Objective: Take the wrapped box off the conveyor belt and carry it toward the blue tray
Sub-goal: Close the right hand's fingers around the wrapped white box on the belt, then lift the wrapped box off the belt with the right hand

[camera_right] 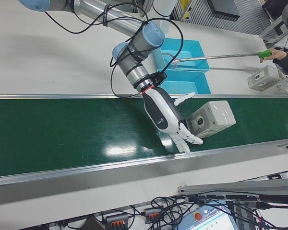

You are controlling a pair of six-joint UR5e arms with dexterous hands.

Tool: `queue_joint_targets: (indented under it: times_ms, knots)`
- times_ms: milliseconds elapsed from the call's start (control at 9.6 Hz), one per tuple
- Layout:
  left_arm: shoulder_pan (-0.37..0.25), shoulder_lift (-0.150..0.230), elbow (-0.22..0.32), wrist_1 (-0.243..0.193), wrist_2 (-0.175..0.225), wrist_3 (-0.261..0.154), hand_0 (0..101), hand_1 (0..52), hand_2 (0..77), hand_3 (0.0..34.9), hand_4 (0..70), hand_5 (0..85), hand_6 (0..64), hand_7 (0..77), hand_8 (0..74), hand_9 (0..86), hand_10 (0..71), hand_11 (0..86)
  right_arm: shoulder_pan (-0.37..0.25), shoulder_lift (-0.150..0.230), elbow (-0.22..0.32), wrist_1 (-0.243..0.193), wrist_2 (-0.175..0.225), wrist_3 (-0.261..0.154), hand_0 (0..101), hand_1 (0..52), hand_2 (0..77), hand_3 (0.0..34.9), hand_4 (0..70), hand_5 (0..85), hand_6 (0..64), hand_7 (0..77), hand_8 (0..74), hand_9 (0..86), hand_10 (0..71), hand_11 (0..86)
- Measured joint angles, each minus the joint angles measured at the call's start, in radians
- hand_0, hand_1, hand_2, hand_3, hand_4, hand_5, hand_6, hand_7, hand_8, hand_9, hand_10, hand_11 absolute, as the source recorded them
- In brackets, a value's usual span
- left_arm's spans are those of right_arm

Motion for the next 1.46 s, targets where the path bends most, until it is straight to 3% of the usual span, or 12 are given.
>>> queue_joint_targets:
  times_ms: [1042,1250,1354,1458]
  knots:
    - [0.000,0.000,0.000,0.000,0.000,0.000,0,0.0,1.1,0.0,0.0,1.1,0.5,0.5,0.5,0.5,0.0,0.5,-0.001,0.014,-0.039,0.004,0.015,-0.024,48,14.2,6.0,0.0,7.6,14.2,4.9,17.5,1.1,2.2,0.5,1.1]
    - [0.000,0.000,0.000,0.000,0.000,0.000,0,0.0,0.5,0.0,0.0,1.1,0.5,0.5,0.5,0.5,0.5,0.5,-0.003,0.022,-0.048,0.004,0.015,-0.025,50,18.5,12.0,0.0,10.4,19.6,6.5,21.3,2.7,4.9,0.5,1.1]
    - [0.000,0.000,0.000,0.000,0.000,0.000,0,0.0,0.5,0.0,0.0,1.1,0.5,0.5,0.5,0.5,0.5,0.5,-0.003,0.025,-0.050,0.005,0.015,-0.025,54,24.0,16.9,0.0,14.7,27.8,9.3,24.5,9.3,13.6,0.5,1.1]
    - [0.000,0.000,0.000,0.000,0.000,0.000,0,0.0,1.1,0.0,0.0,1.1,0.5,0.5,0.5,0.5,0.5,0.5,-0.003,0.026,-0.052,0.004,0.015,-0.025,54,24.0,16.9,0.0,14.7,27.8,9.3,24.5,9.3,13.6,0.5,1.1]
